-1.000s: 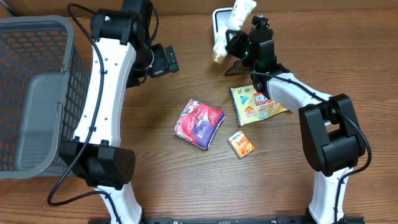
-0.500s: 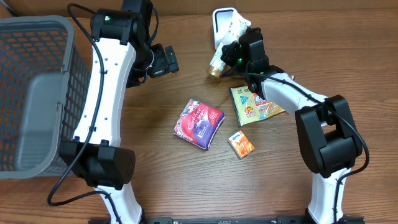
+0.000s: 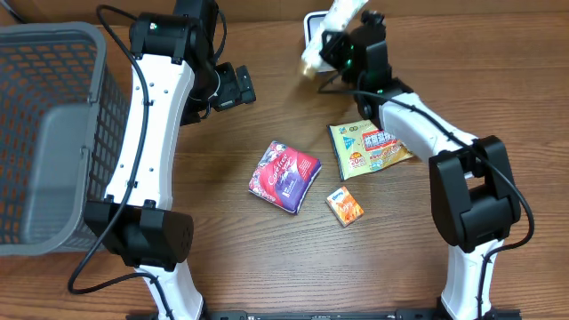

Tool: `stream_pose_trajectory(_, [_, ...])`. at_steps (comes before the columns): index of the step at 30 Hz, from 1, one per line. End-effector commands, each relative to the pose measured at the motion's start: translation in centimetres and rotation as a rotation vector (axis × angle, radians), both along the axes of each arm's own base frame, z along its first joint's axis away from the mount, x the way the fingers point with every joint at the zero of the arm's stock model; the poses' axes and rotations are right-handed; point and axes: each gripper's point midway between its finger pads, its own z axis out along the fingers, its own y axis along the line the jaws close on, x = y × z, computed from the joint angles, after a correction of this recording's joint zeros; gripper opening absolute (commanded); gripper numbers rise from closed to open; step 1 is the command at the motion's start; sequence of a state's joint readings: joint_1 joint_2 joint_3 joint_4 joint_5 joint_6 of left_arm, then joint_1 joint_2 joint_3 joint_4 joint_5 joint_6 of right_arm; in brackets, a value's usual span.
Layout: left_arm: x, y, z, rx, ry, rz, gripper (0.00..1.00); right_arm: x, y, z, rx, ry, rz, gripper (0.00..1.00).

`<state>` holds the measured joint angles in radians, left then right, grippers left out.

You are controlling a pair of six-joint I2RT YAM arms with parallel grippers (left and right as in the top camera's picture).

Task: Scan the item barcode
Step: 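Hold the tube in front of the white scanner with the right gripper, then carry the tube to the right table edge and release it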

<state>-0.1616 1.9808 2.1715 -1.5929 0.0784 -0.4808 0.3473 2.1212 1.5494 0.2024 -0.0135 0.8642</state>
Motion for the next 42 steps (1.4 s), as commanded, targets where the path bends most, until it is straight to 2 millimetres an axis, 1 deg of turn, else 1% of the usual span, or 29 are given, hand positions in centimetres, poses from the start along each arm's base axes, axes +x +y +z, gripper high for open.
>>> stream_pose_trajectory(1, [0.1, 0.0, -0.2, -0.009, 0.008, 0.019, 1.00, 2.2, 0.4, 5.0, 0.039, -0.122, -0.023, 0.04])
stream_pose_trajectory(2, [0.1, 0.0, -0.2, -0.009, 0.008, 0.019, 1.00, 2.7, 0.8, 5.2, 0.045, -0.128, -0.010, 0.04])
stream_pose_trajectory(5, [0.1, 0.0, -0.2, -0.009, 0.008, 0.019, 1.00, 4.0, 2.1, 4.9, 0.059, -0.111, 0.035, 0.04])
stream_pose_trajectory(8, [0.1, 0.0, -0.2, -0.009, 0.008, 0.019, 1.00, 4.9, 2.2, 3.5, 0.023, -0.050, 0.028, 0.04])
stream_pose_trajectory(12, [0.1, 0.0, -0.2, -0.009, 0.008, 0.019, 1.00, 4.7, 0.7, 1.3, -0.051, 0.027, -0.040, 0.04])
stream_pose_trajectory(15, [0.1, 0.0, -0.2, -0.009, 0.008, 0.019, 1.00, 4.6, 0.8, 1.0, -0.112, 0.019, -0.014, 0.04])
stream_pose_trajectory(21, [0.1, 0.0, -0.2, -0.009, 0.008, 0.020, 1.00, 4.2, 0.8, 0.2, -0.123, 0.055, 0.000, 0.04])
stream_pose_trajectory(24, [0.1, 0.0, -0.2, -0.009, 0.008, 0.019, 1.00, 4.0, 1.0, 0.6, -0.115, 0.055, 0.021, 0.04])
stream_pose_trajectory(26, [0.1, 0.0, -0.2, -0.009, 0.008, 0.019, 1.00, 3.9, 0.6, 2.0, -0.116, 0.037, 0.022, 0.04])
stream_pose_trajectory(28, [0.1, 0.0, -0.2, -0.009, 0.008, 0.019, 1.00, 3.9, -0.5, 3.8, -0.122, 0.017, 0.008, 0.04])
stream_pose_trajectory(31, [0.1, 0.0, -0.2, -0.009, 0.008, 0.020, 1.00, 3.9, -3.8, 6.7, -0.129, 0.012, -0.049, 0.04])
stream_pose_trajectory(32, [0.1, 0.0, -0.2, -0.009, 0.008, 0.019, 1.00, 4.0, -5.5, 7.7, -0.141, 0.008, -0.074, 0.04])
stream_pose_trajectory(34, [0.1, 0.0, -0.2, -0.009, 0.008, 0.019, 1.00, 4.0, -8.9, 9.1, -0.156, 0.017, -0.131, 0.04])
stream_pose_trajectory(35, [0.1, 0.0, -0.2, -0.009, 0.008, 0.019, 1.00, 3.9, -11.3, 9.5, -0.162, 0.034, -0.171, 0.04])
stream_pose_trajectory(36, [0.1, 0.0, -0.2, -0.009, 0.008, 0.019, 1.00, 3.8, -13.5, 9.6, -0.166, 0.053, -0.202, 0.04])
stream_pose_trajectory(38, [0.1, 0.0, -0.2, -0.009, 0.008, 0.020, 1.00, 3.4, -18.6, 9.2, -0.172, 0.106, -0.279, 0.04])
stream_pose_trajectory(40, [0.1, 0.0, -0.2, -0.009, 0.008, 0.019, 1.00, 2.6, -24.3, 7.9, -0.177, 0.178, -0.365, 0.04])
stream_pose_trajectory(41, [0.1, 0.0, -0.2, -0.009, 0.008, 0.019, 1.00, 1.8, -27.6, 7.0, -0.178, 0.226, -0.415, 0.04])
stream_pose_trajectory(42, [0.1, 0.0, -0.2, -0.009, 0.008, 0.019, 1.00, 1.0, -30.4, 6.1, -0.178, 0.271, -0.458, 0.04])
